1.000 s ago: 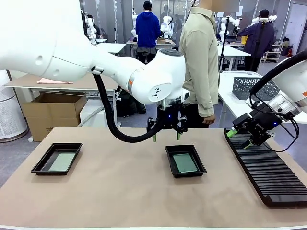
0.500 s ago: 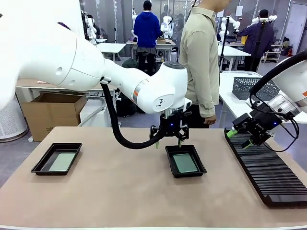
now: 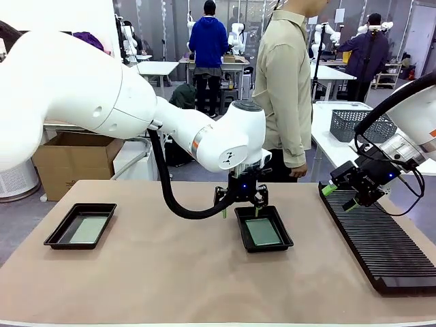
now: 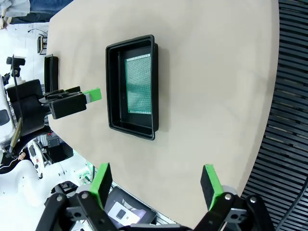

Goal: Inspect and transfer BCBs to ESD trays.
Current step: Pick up the ESD tray and place it on the left side of the table.

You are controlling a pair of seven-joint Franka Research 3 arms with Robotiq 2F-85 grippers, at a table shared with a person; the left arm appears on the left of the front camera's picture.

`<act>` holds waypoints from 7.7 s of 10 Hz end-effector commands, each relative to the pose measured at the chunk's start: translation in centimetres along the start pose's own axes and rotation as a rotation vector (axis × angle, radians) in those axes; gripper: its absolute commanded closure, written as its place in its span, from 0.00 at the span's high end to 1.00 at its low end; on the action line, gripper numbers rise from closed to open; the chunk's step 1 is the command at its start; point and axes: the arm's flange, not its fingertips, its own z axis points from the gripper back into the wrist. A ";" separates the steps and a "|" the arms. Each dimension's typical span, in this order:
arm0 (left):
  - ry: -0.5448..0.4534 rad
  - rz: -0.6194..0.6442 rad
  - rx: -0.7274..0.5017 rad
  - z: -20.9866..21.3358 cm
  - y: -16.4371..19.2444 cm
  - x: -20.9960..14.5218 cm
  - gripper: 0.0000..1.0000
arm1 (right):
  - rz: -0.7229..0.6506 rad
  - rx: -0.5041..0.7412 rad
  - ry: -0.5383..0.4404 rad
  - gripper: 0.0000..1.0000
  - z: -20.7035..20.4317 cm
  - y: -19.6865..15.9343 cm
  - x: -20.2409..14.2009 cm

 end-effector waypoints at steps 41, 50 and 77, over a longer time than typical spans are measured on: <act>0.041 -0.029 0.011 -5.3 -0.4 1.2 0.00 | -0.006 -0.007 -0.013 0.98 -0.1 0.1 0.1; 0.033 -0.053 -0.021 -3.9 6.1 1.6 0.03 | -0.006 -0.007 -0.013 0.98 -0.1 0.1 0.1; 0.039 -0.040 0.065 -2.8 36.0 3.7 0.03 | -0.006 -0.007 -0.013 0.98 -0.1 0.1 0.1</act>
